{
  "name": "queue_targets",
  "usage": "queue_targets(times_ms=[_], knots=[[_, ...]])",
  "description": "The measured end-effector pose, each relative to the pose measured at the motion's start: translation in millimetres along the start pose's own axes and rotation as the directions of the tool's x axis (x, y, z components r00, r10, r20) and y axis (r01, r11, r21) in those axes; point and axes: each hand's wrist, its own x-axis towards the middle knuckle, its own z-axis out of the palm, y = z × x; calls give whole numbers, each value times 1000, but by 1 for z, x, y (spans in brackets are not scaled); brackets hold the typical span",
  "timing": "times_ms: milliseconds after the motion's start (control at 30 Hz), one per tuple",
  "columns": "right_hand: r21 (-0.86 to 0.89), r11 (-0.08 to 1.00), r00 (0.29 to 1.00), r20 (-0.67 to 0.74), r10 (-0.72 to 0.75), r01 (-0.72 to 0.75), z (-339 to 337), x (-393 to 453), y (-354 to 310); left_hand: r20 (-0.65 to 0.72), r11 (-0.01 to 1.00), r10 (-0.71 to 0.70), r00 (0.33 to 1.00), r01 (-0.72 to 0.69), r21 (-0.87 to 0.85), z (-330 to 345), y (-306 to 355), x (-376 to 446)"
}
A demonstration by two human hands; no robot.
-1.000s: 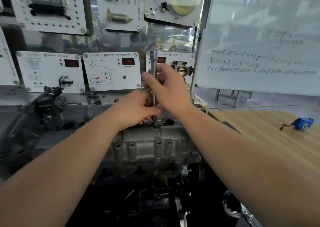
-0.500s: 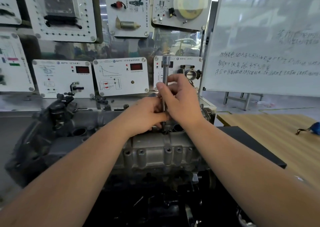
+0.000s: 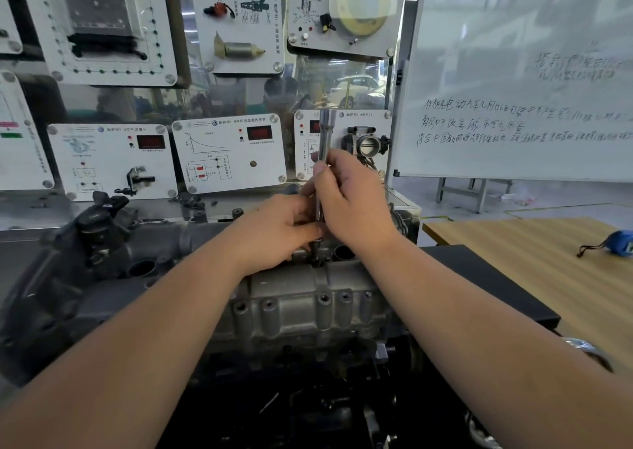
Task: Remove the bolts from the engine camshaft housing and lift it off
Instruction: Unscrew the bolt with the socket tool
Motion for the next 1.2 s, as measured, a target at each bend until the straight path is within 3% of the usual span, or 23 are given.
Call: queue_targets(times_ms=[233, 433, 667, 933, 1200], knots=[[-33, 998, 998, -33, -60, 59, 2, 0, -3, -22, 1000, 19, 1000, -19, -3, 1, 0, 1], [-52, 999, 999, 39, 16, -14, 5, 2, 0, -8, 999, 36, 999, -36, 16, 0, 2, -1], [-102, 993, 998, 8, -67, 67, 6, 0, 0, -37, 1000, 19, 999, -20, -17, 0, 1, 1], [-7, 1000, 999, 40, -18, 19, 6, 1, 1, 0, 998, 39, 999, -39, -42, 0, -1, 1], [-64, 996, 998, -25, -60, 59, 4, -1, -1, -34, 1000, 19, 999, -20, -16, 0, -1, 1]])
